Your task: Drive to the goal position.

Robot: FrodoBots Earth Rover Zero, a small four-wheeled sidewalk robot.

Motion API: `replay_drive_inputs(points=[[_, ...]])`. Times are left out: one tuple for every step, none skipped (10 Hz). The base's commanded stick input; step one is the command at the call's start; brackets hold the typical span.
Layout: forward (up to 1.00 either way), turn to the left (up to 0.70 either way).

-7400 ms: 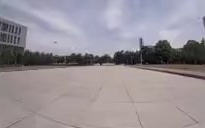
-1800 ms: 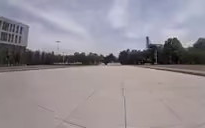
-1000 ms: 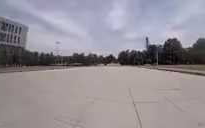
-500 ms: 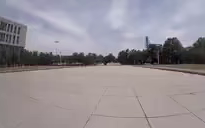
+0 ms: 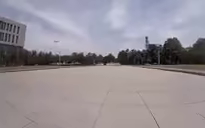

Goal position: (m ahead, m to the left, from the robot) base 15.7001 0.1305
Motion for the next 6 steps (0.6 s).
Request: replay_drive_inputs(points=[[1.0,0.0],[1.0,0.0],[1.0,0.0],[1.0,0.0],[1.0,0.0],[1.0,0.0]])
